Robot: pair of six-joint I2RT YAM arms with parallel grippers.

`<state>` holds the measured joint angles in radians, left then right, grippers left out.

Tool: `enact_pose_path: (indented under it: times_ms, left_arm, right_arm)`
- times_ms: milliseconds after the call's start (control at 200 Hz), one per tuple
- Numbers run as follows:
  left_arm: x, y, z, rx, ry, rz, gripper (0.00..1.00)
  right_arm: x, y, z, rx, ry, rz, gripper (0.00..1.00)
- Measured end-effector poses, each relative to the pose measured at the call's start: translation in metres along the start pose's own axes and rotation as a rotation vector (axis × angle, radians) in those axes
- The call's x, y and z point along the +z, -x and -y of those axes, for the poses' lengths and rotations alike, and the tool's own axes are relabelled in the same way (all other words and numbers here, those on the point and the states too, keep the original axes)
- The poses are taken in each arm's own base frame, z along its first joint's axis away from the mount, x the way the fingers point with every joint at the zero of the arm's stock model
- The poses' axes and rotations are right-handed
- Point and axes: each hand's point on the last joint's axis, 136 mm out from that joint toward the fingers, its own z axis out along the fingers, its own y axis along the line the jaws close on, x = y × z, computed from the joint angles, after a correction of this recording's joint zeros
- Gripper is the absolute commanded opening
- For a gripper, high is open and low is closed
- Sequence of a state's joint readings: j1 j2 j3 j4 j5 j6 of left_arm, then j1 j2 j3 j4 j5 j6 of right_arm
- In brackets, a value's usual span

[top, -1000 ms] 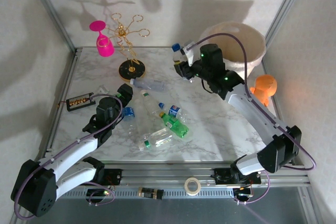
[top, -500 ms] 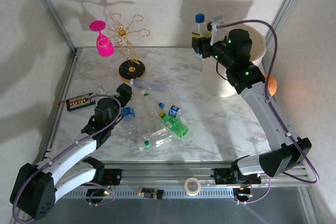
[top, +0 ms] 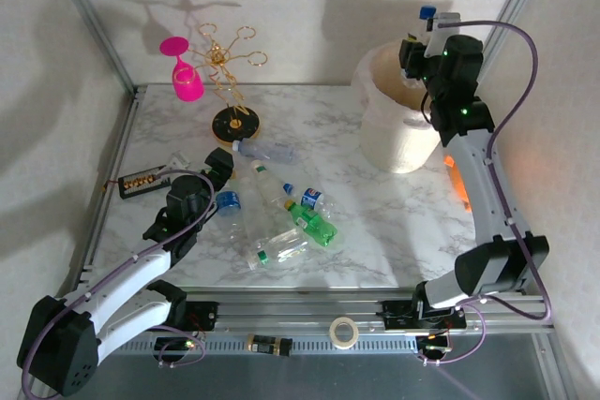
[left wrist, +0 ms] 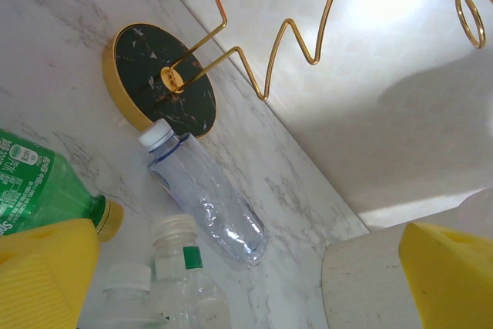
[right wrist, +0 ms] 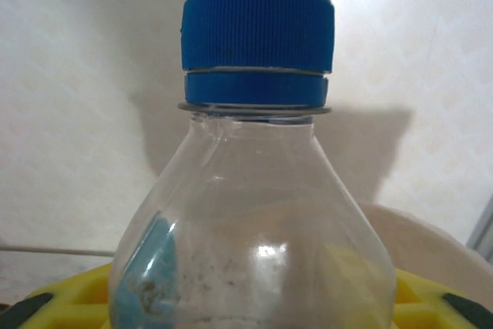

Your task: Put the plastic bottles in the bin

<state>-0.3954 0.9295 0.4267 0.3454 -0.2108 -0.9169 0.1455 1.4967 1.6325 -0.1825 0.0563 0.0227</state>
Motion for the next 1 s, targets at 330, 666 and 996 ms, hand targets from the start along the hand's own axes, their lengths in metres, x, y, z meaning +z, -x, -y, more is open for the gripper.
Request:
enact_pose_path:
  times_ms: [330,666,996]
  left_arm:
    - [-0.004,0.006,-0.002,0.015,0.007,0.012,1.00]
    - [0.002,0.004,-0.015,0.057,0.055,0.002,0.99]
    - [0.025,0.008,-0.026,0.082,0.119,-0.043,1.00]
  right_arm:
    - [0.037,-0.061,0.031,0.076,-0.047,-0.163,0.62]
    - [0.033,-0.051,0.030,0.110,-0.048,-0.150,0.99]
    - [-0.024,0.001,-0.033,0.088,0.090,-0.023,0.99]
